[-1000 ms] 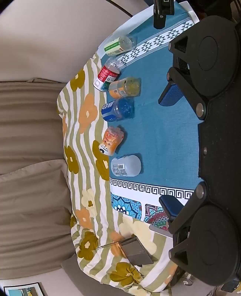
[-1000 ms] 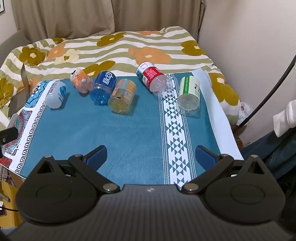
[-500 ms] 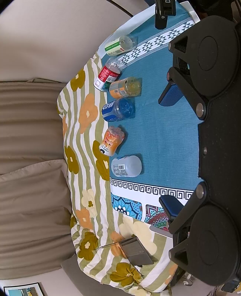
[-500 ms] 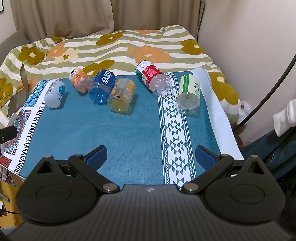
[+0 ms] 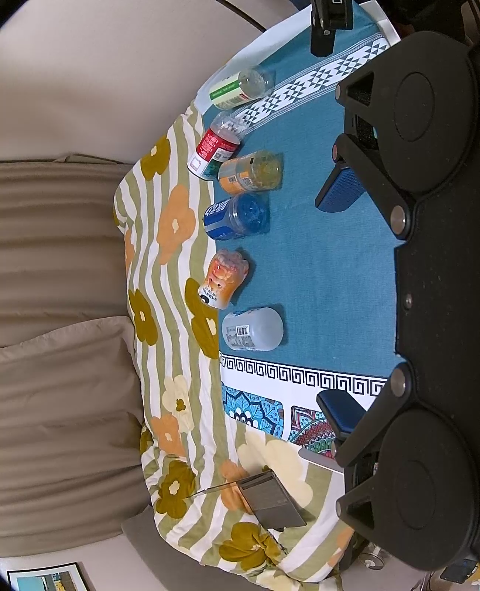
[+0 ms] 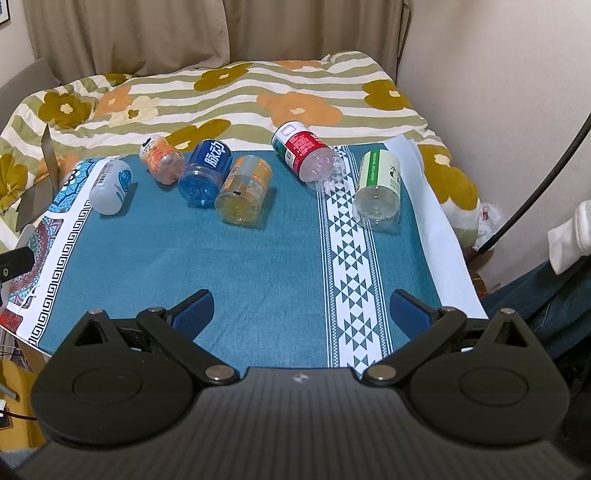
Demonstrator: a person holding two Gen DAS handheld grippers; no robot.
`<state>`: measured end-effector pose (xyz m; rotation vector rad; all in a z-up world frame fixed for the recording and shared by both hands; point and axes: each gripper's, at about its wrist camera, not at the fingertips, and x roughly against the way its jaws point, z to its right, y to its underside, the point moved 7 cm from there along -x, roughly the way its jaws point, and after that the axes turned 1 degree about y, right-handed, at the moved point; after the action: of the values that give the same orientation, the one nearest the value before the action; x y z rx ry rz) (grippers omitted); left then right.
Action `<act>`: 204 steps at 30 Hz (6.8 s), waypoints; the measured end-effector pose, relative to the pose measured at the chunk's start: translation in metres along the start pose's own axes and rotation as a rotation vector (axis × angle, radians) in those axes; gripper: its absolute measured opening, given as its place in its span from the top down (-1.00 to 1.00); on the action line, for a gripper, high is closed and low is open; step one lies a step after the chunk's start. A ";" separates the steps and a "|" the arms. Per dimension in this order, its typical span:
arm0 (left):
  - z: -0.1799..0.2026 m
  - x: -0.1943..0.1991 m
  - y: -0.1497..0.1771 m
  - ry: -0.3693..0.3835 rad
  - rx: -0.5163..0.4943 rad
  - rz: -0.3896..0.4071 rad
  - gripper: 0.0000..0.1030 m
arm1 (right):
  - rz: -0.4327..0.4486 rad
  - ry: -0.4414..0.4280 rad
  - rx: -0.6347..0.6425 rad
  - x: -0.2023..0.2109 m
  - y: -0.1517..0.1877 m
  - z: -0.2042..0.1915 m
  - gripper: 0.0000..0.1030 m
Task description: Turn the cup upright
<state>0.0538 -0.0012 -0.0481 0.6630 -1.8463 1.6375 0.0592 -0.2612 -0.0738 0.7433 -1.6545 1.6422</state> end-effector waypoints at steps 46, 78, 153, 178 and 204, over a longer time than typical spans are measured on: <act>0.007 -0.015 -0.014 -0.026 0.034 -0.040 -1.00 | -0.011 -0.019 0.030 -0.011 -0.032 0.013 -1.00; 0.028 -0.087 0.011 -0.218 0.275 -0.202 -1.00 | -0.110 -0.253 0.359 -0.266 -0.156 0.015 -0.86; -0.065 -0.056 0.022 0.039 0.051 -0.165 -1.00 | -0.119 -0.151 -0.077 -0.120 0.015 -0.112 -0.93; 0.091 -0.151 -0.031 0.134 0.090 -0.469 -0.93 | -0.077 -0.239 -0.115 -0.077 0.028 0.058 -1.00; 0.111 -0.187 -0.028 0.132 0.126 -0.588 -0.28 | -0.121 -0.319 -0.151 -0.114 0.023 0.086 -1.00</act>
<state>0.1953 -0.1165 -0.1686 1.0107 -1.2929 1.3650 0.1036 -0.3538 -0.1762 1.0479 -1.8886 1.3490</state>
